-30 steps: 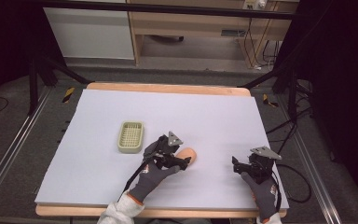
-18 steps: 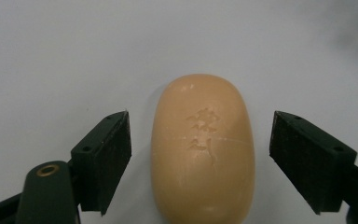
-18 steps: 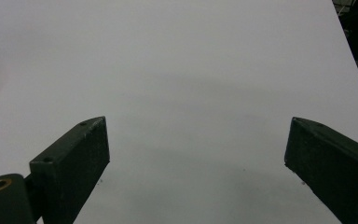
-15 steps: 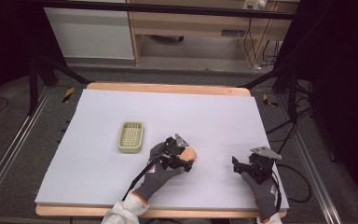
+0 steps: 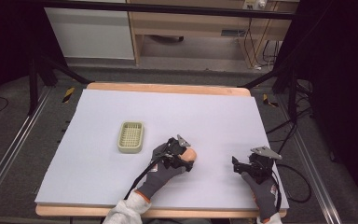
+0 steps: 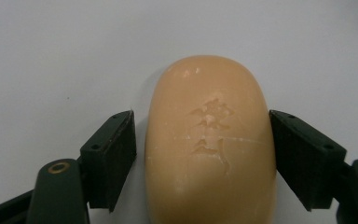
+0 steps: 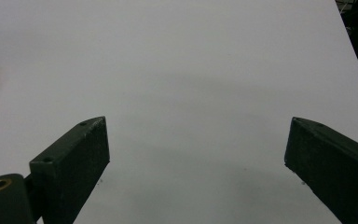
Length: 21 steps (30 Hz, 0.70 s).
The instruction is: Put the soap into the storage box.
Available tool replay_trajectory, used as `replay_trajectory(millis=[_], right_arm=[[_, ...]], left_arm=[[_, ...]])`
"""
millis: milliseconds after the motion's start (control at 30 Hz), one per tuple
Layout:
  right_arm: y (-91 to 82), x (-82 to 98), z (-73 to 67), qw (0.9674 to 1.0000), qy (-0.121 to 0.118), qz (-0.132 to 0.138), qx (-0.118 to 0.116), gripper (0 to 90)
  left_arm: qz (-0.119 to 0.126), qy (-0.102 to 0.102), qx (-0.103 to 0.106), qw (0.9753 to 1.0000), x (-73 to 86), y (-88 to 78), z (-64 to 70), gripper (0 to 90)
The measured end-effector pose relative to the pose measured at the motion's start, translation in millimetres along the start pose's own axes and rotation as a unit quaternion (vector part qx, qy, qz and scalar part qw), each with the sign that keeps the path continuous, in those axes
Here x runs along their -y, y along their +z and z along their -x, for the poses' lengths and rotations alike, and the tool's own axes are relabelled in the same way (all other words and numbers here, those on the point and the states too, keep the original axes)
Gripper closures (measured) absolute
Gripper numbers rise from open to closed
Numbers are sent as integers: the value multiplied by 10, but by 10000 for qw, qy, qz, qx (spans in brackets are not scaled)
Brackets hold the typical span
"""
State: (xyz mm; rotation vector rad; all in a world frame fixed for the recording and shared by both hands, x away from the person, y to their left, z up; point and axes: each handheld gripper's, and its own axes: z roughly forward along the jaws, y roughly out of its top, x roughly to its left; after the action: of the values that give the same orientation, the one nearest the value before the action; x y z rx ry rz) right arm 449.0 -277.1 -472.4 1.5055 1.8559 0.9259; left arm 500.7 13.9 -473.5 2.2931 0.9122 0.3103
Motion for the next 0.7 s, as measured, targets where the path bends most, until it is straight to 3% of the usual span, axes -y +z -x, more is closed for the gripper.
replay_trajectory(millis=[300, 700], right_arm=[[0, 0, 0, 10000, 10, -15, 26, 69], [5, 0, -1, 10000, 6, -21, 20, 69]], left_arm=[[-110, 151, -54, 9998, -11, 6, 16, 261], [-182, 86, -113, 9997, -39, -1, 14, 318]])
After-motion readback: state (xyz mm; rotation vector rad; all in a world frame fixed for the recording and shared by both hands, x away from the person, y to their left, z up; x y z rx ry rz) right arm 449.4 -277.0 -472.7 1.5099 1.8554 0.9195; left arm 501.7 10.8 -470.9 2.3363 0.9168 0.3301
